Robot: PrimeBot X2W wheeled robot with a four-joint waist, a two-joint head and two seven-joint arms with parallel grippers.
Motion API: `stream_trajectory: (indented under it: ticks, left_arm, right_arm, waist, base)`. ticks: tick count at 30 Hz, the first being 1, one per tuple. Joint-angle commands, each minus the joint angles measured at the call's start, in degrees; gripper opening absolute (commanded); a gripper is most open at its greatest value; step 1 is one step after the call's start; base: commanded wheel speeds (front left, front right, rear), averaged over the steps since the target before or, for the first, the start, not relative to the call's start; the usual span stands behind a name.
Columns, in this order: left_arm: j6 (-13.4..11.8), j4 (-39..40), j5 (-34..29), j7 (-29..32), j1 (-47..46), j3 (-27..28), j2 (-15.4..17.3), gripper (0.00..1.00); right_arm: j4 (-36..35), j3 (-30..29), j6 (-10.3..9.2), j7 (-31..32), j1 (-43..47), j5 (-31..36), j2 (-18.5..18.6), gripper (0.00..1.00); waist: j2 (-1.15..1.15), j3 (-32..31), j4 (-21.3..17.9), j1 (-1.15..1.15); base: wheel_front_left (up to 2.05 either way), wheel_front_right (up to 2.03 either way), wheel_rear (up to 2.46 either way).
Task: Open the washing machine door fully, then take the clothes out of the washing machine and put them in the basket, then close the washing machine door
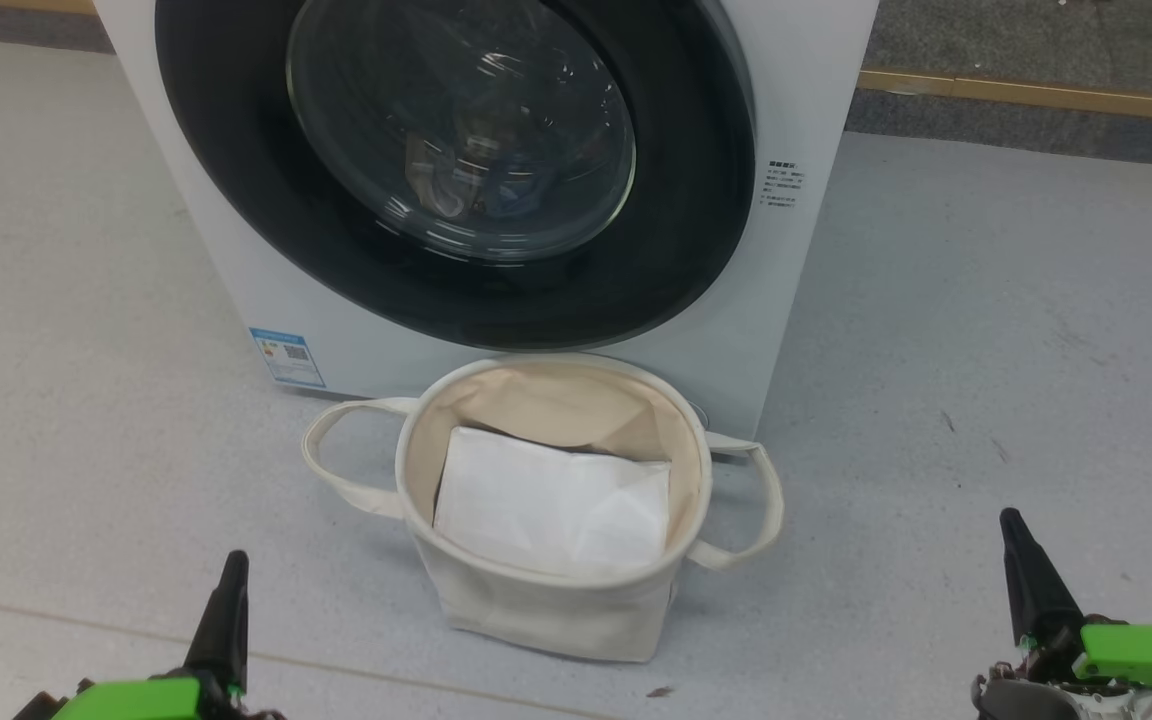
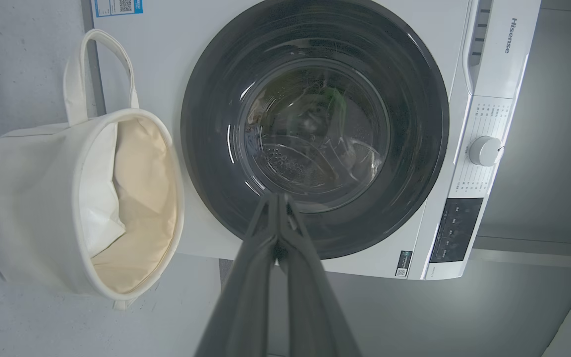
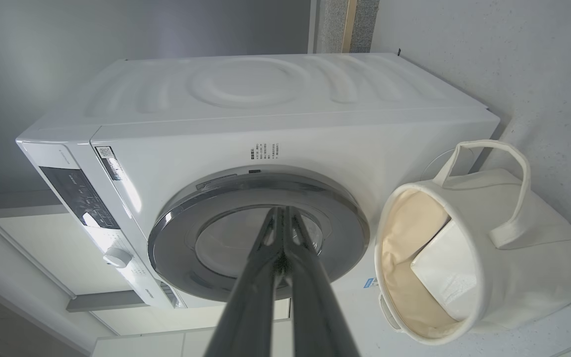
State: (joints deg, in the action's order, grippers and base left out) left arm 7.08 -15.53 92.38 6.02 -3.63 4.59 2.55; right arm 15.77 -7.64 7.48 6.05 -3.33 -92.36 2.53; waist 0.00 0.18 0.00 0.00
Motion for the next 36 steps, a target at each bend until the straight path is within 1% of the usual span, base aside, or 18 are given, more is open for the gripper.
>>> stream_trajectory:
  ticks: [1,36]
  left_arm:
    - [0.4,1.5,-0.2,0.5,-2.6,2.0,0.3,0.00]
    - [0.4,1.5,-0.3,0.5,-2.6,2.0,0.3,0.00]
  right_arm:
    - [-1.7,1.1,0.01,0.5,-2.9,0.2,0.4,0.00]
    - [-1.7,1.1,0.01,0.5,-2.9,0.2,0.3,0.00]
  waist:
    - [0.00,0.0,0.0,0.00]
    - [0.00,0.0,0.0,0.00]
  base:
    - [0.00,0.00,0.00]
    - [0.00,0.00,0.00]
